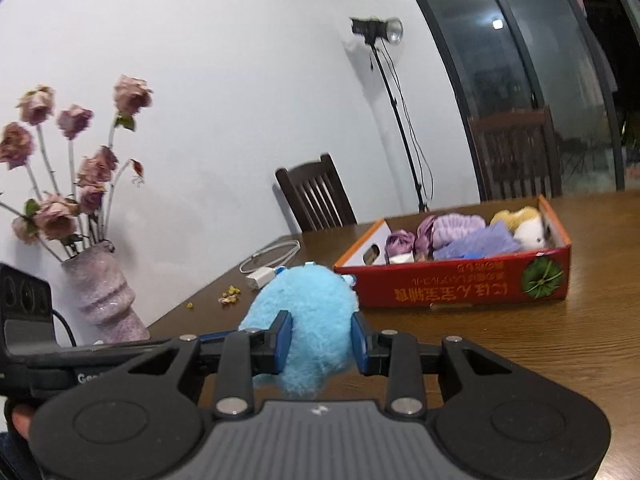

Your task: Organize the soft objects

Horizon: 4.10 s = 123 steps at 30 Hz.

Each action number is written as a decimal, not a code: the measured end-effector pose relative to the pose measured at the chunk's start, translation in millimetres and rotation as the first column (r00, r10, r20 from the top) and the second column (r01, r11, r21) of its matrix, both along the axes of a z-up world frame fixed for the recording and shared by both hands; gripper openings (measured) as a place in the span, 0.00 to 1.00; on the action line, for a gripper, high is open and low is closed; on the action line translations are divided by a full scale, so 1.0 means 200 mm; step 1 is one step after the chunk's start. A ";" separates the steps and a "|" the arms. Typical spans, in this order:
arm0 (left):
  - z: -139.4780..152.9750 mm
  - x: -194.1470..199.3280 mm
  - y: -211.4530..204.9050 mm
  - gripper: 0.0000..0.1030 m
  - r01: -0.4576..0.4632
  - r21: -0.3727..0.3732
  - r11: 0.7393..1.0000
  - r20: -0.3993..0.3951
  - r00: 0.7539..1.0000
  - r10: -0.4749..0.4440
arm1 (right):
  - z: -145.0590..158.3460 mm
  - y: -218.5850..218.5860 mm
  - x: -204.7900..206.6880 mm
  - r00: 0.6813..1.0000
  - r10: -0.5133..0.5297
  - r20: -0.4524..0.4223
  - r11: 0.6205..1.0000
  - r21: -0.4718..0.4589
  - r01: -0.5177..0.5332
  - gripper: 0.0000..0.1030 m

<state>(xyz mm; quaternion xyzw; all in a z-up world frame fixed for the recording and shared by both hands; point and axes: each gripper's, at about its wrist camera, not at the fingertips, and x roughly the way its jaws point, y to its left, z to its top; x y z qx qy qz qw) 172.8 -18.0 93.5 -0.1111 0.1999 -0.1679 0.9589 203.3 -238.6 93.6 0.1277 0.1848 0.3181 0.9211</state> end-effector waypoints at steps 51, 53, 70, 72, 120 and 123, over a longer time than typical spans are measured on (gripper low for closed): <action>-0.17 1.74 0.18 0.37 -0.037 0.144 0.989 -0.260 0.963 0.074 | -0.16 0.24 1.83 0.923 0.023 -0.384 0.997 -0.065 -0.052 0.30; -0.24 1.78 0.16 0.37 -0.025 0.186 0.982 -0.274 0.959 0.076 | -0.26 0.27 1.91 0.905 0.019 -0.424 0.994 -0.090 -0.063 0.29; -0.18 1.72 0.09 0.33 0.010 0.239 0.971 -0.268 0.962 0.056 | -0.30 0.34 1.94 0.875 0.016 -0.484 0.976 -0.184 -0.120 0.43; -0.10 1.67 0.10 0.34 -0.004 0.241 0.970 -0.253 0.965 0.066 | -0.24 0.33 1.88 0.896 -0.013 -0.443 0.970 -0.222 -0.095 0.47; 0.04 0.12 0.05 1.00 -0.281 0.233 0.931 0.266 0.939 0.217 | -0.05 -0.18 0.20 0.888 -0.402 0.222 0.879 -0.177 0.442 0.91; 0.02 -0.08 0.08 1.00 -0.299 0.203 0.932 0.279 0.930 0.238 | -0.07 -0.17 0.06 0.899 -0.382 0.214 0.893 -0.165 0.418 0.91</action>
